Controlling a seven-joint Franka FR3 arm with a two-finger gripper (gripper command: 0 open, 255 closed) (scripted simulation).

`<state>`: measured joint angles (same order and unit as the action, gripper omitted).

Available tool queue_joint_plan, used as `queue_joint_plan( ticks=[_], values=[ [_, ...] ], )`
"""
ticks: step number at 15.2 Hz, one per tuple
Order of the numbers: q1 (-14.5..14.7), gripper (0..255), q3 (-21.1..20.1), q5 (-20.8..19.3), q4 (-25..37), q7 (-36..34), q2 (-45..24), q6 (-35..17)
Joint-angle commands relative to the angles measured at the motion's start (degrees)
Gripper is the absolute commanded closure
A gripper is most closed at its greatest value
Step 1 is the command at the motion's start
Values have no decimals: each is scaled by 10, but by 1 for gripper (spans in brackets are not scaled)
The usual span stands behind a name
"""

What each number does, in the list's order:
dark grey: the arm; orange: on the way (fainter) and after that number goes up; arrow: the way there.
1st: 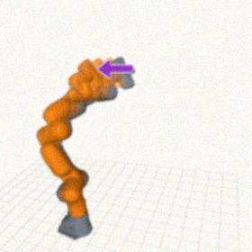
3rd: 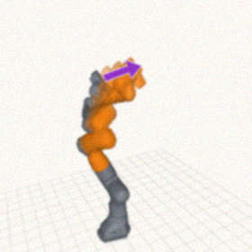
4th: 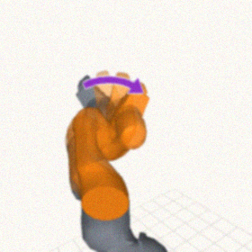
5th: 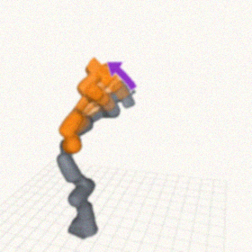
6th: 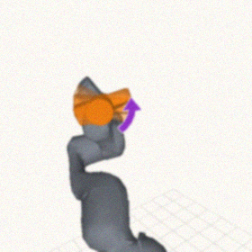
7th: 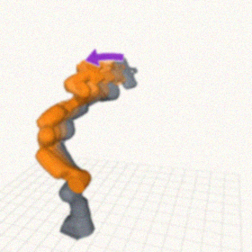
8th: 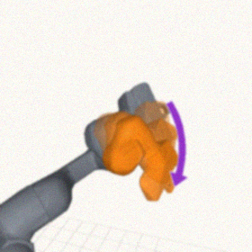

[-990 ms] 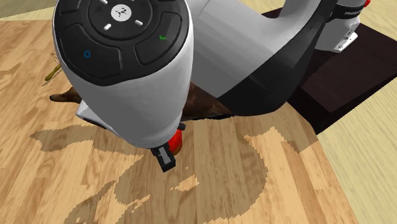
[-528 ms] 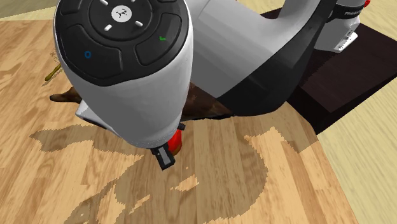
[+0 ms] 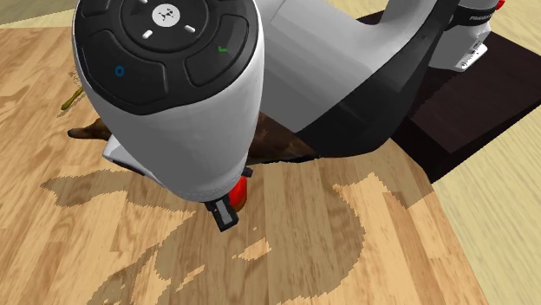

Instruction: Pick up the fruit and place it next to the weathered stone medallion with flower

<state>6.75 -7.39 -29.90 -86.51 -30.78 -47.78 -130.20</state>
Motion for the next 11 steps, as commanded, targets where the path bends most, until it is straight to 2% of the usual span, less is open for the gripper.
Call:
queue_joint_plan(
  ticks=[1, 11],
  values=[
    [0, 255, 0, 0, 1, 0, -2, 1],
    [-6, 255, -11, 14, -10, 19, 52, 42]
  ],
)
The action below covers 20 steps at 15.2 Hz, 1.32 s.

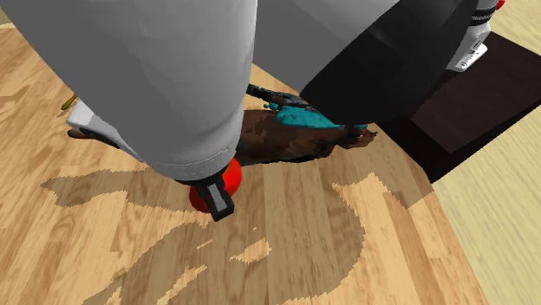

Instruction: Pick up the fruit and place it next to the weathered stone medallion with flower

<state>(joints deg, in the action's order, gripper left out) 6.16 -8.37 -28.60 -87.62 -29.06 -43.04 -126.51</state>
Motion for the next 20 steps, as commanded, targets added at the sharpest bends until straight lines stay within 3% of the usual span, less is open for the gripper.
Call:
queue_joint_plan(
  ticks=[1, 20],
  values=[
    [-1, 255, -2, 3, 0, 4, 9, 9],
    [-7, 255, -19, 32, 21, 43, 88, 102]
  ],
)
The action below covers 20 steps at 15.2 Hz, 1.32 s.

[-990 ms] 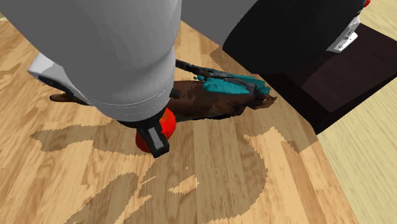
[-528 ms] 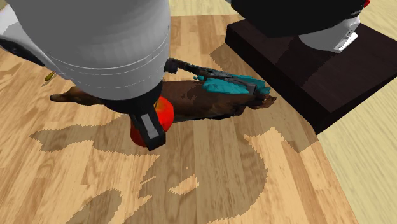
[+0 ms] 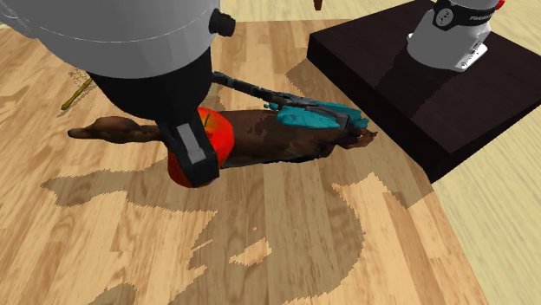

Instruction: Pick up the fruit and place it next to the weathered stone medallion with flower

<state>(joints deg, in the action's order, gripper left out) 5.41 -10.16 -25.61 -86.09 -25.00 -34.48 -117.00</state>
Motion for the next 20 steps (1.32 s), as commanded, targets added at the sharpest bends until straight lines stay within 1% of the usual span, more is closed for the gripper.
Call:
queue_joint_plan(
  ticks=[1, 6, 9, 13, 20],
  values=[
    [0, 255, -1, 3, 8, 5, 5, 13],
    [0, 255, -4, 9, 21, 14, 18, 37],
    [-30, 255, 1, 11, -47, 35, 60, 3],
    [-69, 255, 10, 15, -121, 67, 107, -38],
    [-132, 255, 33, 22, -219, 137, 170, -98]
  ],
)
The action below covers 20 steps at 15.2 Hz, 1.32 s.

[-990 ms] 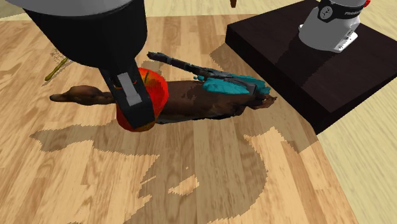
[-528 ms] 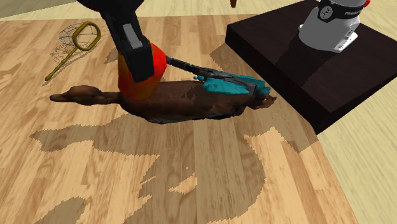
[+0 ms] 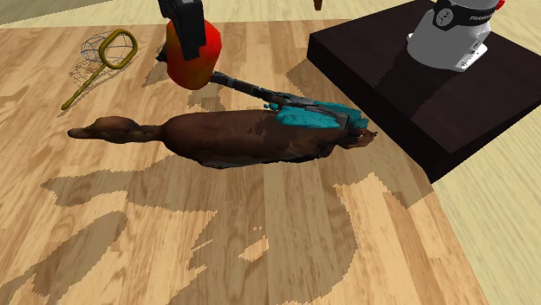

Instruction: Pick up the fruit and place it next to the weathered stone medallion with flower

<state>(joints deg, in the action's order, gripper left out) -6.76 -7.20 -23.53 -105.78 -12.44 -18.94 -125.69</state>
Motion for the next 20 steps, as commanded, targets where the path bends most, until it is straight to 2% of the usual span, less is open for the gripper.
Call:
queue_joint_plan(
  ticks=[1, 10, 20],
  values=[
    [-19, 255, 7, 2, -33, 22, 22, -19],
    [-97, 255, 47, 15, -100, 131, 64, -79],
    [-183, 255, 92, 42, -111, 272, 66, -127]
  ],
)
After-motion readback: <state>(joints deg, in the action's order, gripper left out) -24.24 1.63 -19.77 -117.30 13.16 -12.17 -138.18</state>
